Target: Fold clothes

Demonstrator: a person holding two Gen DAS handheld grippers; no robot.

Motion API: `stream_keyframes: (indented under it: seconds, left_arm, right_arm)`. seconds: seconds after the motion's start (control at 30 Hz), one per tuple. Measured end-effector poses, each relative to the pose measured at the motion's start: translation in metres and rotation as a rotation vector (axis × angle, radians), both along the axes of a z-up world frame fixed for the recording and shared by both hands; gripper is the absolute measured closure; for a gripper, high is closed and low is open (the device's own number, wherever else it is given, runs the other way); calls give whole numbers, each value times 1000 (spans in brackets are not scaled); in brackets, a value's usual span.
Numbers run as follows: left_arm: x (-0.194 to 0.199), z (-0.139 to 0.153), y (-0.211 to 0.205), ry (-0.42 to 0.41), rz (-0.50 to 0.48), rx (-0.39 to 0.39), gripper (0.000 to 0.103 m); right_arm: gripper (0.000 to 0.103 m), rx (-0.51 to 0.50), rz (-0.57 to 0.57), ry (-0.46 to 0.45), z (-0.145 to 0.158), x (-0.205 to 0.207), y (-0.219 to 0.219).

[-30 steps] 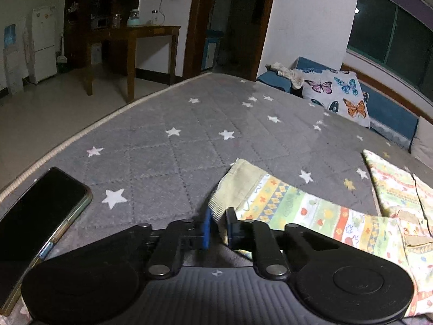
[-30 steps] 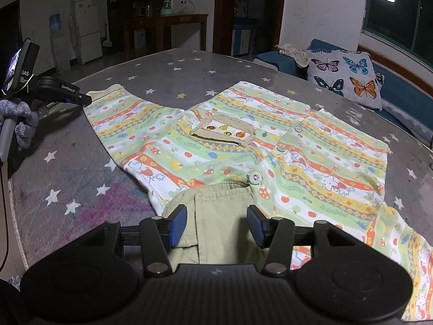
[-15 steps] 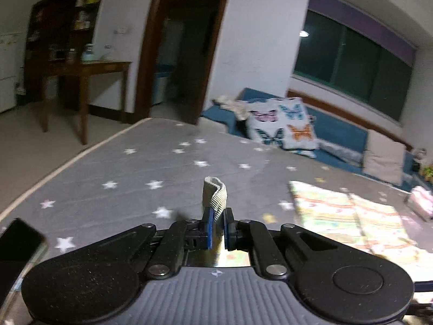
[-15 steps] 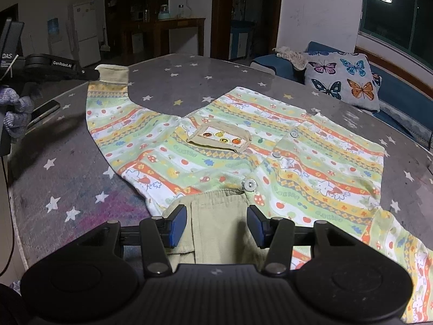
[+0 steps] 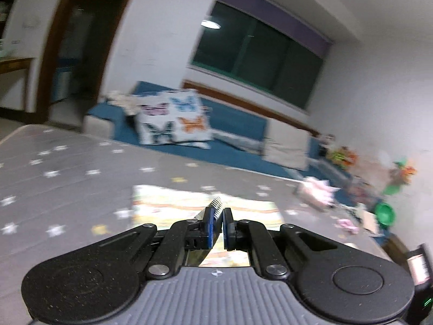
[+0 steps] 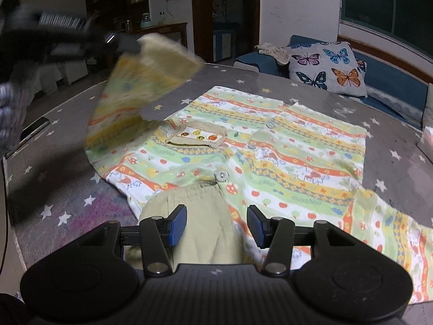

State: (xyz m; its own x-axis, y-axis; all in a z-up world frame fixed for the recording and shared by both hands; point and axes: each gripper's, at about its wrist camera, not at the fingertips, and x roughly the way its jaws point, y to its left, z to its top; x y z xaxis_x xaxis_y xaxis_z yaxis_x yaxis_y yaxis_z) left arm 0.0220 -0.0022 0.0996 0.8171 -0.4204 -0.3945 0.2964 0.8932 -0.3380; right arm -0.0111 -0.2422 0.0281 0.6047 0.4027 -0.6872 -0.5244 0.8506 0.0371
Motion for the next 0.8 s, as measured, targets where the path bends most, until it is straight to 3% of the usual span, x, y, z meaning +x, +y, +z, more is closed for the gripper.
stream_keyframes:
  seconds: [0.23,0.33,0.5,0.53,0.63,0.8]
  left_arm:
    - [12,11,-73,-16,-167,-53,96]
    - [17,-2,-98,35,-238,-75,95]
    - [18,-25,-120,116,-312,-30,91]
    - [16,-28,-116,114,-305,-9,87]
    - [10,-35,-104,108,-282,51,57]
    - [0,-48,-82,98,-235,153,35]
  right_arm:
    - [53,25,-17,3,-3,-3,-13]
    - [53,32,-35,8,-4,-3,-22]
    - [53,34,-70,13,-5,-4,-39]
    - [53,37,-79,14,-5,-5,-43]
    - [52,44,-110,14,-4,-6,-54]
    - [44,46,-168,2,-1,-8,-70]
